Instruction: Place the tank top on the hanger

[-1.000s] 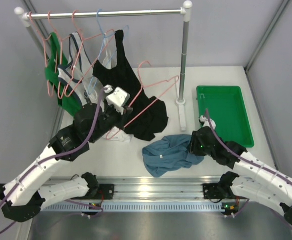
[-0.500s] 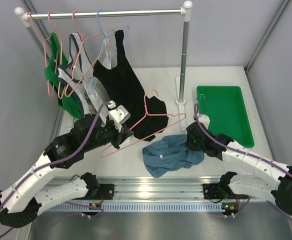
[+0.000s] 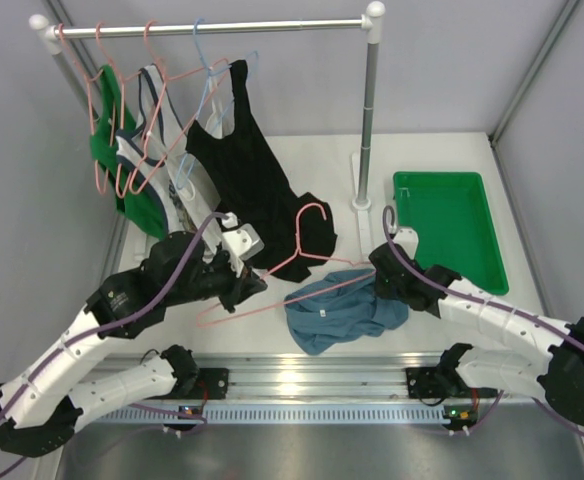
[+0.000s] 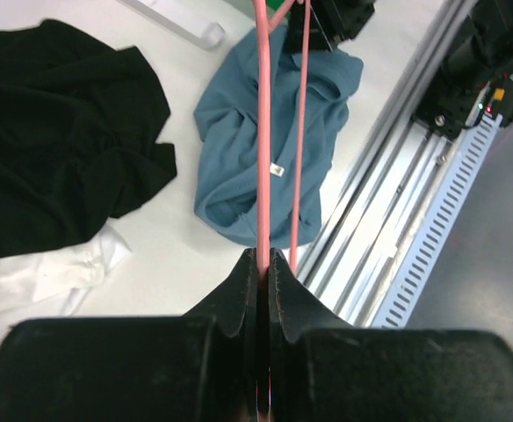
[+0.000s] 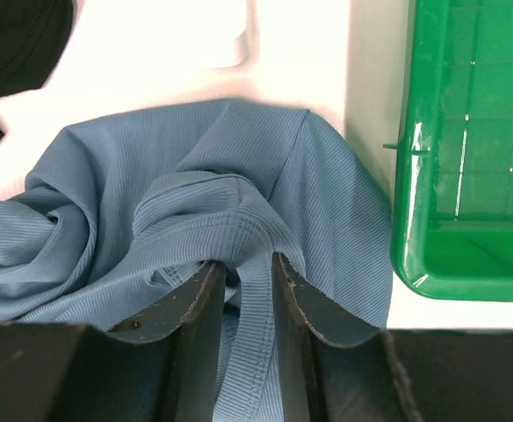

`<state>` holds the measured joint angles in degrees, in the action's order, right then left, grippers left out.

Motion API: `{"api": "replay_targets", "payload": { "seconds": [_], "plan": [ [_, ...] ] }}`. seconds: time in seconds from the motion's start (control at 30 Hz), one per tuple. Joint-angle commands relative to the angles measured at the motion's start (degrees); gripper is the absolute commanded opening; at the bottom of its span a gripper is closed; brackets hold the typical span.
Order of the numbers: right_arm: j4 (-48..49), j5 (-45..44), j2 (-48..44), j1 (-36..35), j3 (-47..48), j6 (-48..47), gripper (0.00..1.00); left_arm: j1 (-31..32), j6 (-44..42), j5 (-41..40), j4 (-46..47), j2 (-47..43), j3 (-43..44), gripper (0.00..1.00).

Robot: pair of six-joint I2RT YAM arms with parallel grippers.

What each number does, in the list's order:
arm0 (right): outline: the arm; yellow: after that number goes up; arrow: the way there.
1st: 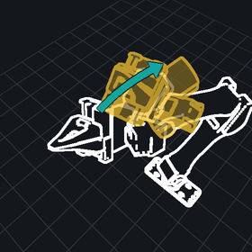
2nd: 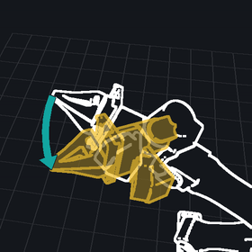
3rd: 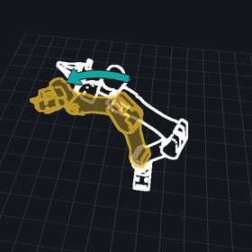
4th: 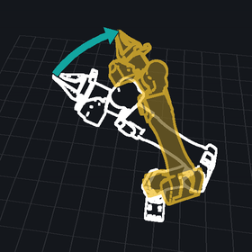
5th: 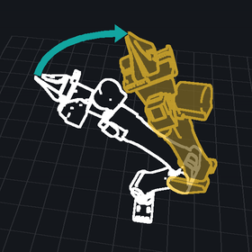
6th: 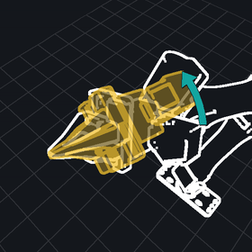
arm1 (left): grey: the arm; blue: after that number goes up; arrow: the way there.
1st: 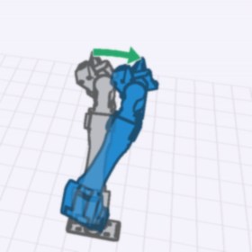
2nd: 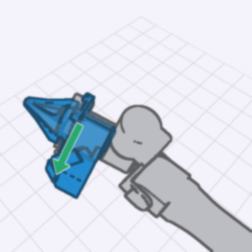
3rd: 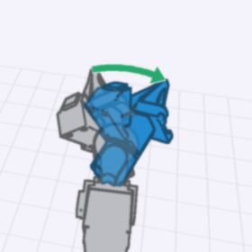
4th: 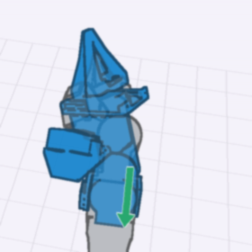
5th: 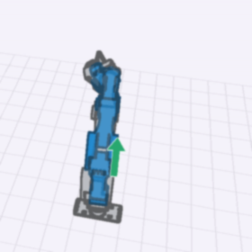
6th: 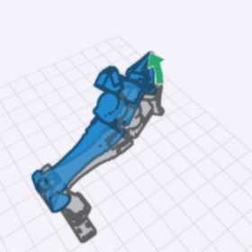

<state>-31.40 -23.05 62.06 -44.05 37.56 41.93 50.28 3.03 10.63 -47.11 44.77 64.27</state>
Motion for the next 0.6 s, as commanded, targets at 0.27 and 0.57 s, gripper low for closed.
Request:
{"api": "replay_targets", "payload": {
  "seconds": [0.27, 0.57],
  "plan": [
    [1.6, -1.7, 1.2, 0.6, 1.3, -2.4, 0.36, -0.1, 0.1, 3.9, -4.1, 1.1, 2.1, 0.00],
    [1.5, -2.4, 2.8, 0.5, 0.8, -2.6, 0.20, -0.1, 0.3, 3.3, -4.7, 2.4, 1.8, 0.00]
  ]
}}
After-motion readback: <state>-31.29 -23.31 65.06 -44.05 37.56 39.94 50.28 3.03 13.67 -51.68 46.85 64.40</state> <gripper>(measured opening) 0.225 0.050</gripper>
